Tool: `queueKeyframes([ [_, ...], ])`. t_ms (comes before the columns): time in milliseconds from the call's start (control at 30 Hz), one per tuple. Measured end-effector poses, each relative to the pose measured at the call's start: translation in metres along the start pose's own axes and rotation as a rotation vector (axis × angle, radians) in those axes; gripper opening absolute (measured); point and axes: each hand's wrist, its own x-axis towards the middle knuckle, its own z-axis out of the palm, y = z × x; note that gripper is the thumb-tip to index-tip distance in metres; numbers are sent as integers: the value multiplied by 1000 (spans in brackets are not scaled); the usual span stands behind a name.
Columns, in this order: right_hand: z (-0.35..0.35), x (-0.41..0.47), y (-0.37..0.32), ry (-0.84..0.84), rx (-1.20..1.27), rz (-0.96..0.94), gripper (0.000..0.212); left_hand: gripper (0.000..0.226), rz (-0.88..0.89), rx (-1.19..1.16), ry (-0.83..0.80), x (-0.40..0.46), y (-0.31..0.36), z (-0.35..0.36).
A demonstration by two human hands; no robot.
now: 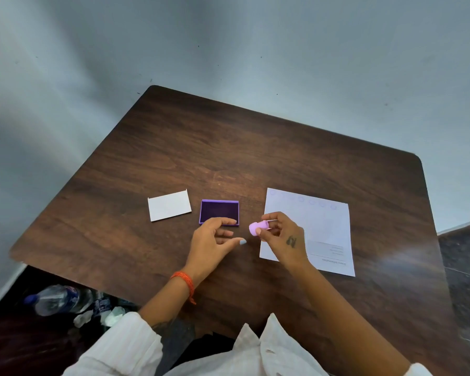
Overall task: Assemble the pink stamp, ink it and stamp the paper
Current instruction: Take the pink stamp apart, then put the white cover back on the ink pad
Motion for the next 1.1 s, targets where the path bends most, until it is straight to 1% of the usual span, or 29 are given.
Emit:
queueKeyframes([
  [100, 10, 3, -3, 3, -146, -79, 14, 44, 20, 90, 25, 0, -8, -5],
  [300, 16, 2, 4, -112, -254, -127, 18, 43, 22, 160, 18, -1, -17, -9],
  [533, 15, -1, 6, -148, -292, -155, 20, 43, 16, 160, 25, 0, -19, -13],
  [567, 13, -1, 4, -143, -288, -162, 22, 43, 24, 162, 34, 1, -19, -15],
  [667, 9, 1, -10, -47, -280, -169, 44, 42, 69, 193, 81, 3, -17, -29],
  [700, 9, 3, -16, -24, -272, -195, 47, 41, 86, 208, 107, 4, -16, -35],
  [767, 13, 8, -31, -31, -245, -278, 47, 40, 136, 251, 170, 9, -18, -53],
  [833, 22, 14, -44, -65, -234, -348, 45, 40, 179, 318, 235, 15, -23, -71],
  [933, 43, 23, -64, -146, -283, -424, 44, 49, 167, 444, 282, 26, -33, -98],
  [1000, 57, 28, -75, -228, -333, -452, 45, 58, 130, 541, 246, 33, -37, -112],
  [1100, 78, 37, -88, -354, -428, -512, 50, 69, 57, 636, 145, 43, -44, -127],
])
